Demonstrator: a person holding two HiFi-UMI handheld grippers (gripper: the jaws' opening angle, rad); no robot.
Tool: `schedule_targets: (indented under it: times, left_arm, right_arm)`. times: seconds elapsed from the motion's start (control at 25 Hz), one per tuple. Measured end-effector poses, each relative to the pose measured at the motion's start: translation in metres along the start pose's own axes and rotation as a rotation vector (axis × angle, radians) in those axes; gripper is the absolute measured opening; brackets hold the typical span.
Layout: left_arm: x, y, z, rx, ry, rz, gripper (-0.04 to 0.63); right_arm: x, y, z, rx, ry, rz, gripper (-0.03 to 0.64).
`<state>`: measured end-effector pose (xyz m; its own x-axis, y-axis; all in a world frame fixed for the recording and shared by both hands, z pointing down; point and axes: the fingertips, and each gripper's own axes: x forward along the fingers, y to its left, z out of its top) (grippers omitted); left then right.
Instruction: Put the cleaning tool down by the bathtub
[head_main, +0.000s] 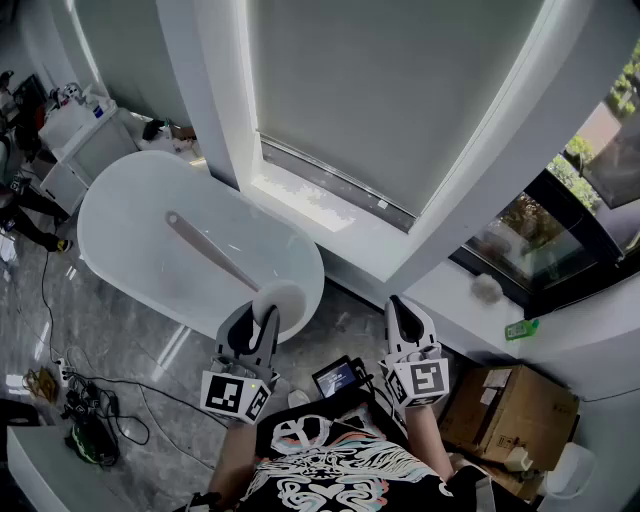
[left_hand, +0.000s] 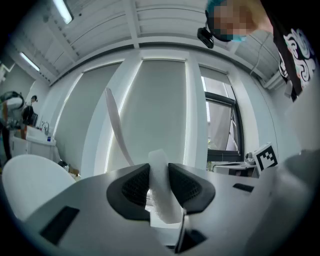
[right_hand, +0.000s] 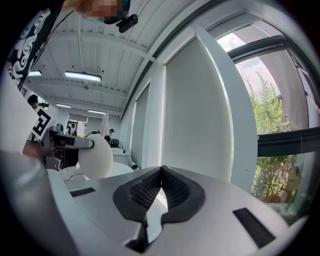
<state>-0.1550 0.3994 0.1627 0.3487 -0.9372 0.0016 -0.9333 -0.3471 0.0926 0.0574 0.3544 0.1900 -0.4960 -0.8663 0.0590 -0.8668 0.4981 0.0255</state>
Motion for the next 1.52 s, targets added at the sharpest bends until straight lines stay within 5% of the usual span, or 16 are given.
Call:
schedule_targets:
  times: [0.2, 0.44, 0.84, 1.52]
  left_arm:
    - [-0.015, -0.049, 0.019, 0.072, -0.014, -0.004, 0.117]
    - [-0.006, -0.093, 0.029, -0.007, -0.040, 0.002, 0.117]
    - [0.006, -0.148, 0.016, 0.048, -0.008, 0.028, 0.117]
    - [0.058, -0.117, 0.018, 0.067, -0.011, 0.073, 0.117]
  right_arm:
    - [-0.058, -0.028, 0.009, -0.009, 0.003, -0.008, 0.026]
    - [-0.098, -0.053, 0.012, -0.004, 0.009, 0.024, 0.026]
    - [-0.135, -0.089, -0.008, 0.038, 0.024, 0.058, 0.026]
    - [-0.077, -0.111, -0.009, 0.048, 0.026, 0.110, 0.026]
